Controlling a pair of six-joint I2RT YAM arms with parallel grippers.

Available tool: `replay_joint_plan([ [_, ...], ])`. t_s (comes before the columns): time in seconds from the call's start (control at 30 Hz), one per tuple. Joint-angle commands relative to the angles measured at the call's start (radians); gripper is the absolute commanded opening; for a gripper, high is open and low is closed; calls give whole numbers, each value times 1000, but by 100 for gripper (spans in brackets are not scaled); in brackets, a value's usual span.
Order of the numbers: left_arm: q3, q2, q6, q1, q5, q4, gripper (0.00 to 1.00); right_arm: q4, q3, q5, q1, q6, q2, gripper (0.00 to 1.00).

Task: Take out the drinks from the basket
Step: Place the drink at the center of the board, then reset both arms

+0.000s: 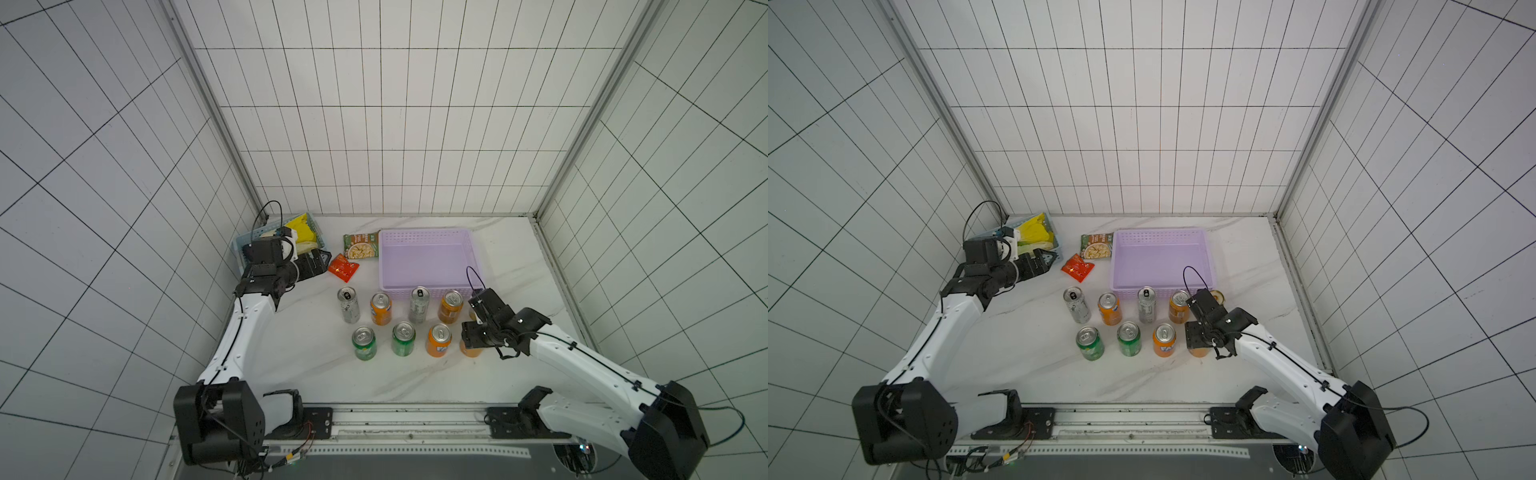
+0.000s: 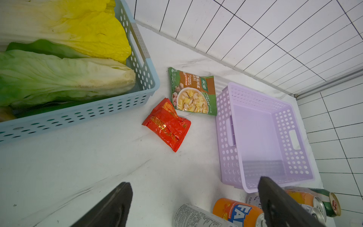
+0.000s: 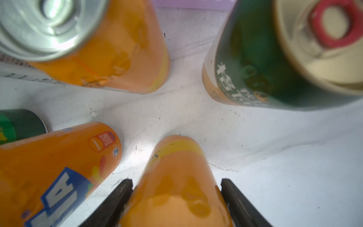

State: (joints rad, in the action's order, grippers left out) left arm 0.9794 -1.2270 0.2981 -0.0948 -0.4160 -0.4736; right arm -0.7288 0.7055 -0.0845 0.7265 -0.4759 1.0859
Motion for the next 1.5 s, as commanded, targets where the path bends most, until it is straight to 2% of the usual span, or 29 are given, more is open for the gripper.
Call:
replay_joint_plan([
  [0.0, 16, -3, -7, -5, 0, 9, 98, 20, -2, -16, 9, -9, -7, 73],
  [0.47, 16, -5, -10, -6, 4, 8, 98, -104, 151, -36, 6, 52, -54, 95],
  [0.67, 17, 1, -10, -6, 3, 6, 98, -132, 264, -23, -35, 117, -39, 100],
  [0.9, 19, 6, -8, -6, -3, 7, 98, -133, 404, 4, -193, 232, -2, 99],
  [1.1, 19, 8, -10, -6, -3, 7, 98, -75, 450, 36, -363, 311, 20, 99],
  [1.27, 19, 9, -10, -6, -2, 7, 98, 48, 415, 26, -518, 334, 9, 99],
  [1.47, 18, 17, -12, -7, 12, 6, 98, 310, 227, 29, -723, 296, -45, 99],
])
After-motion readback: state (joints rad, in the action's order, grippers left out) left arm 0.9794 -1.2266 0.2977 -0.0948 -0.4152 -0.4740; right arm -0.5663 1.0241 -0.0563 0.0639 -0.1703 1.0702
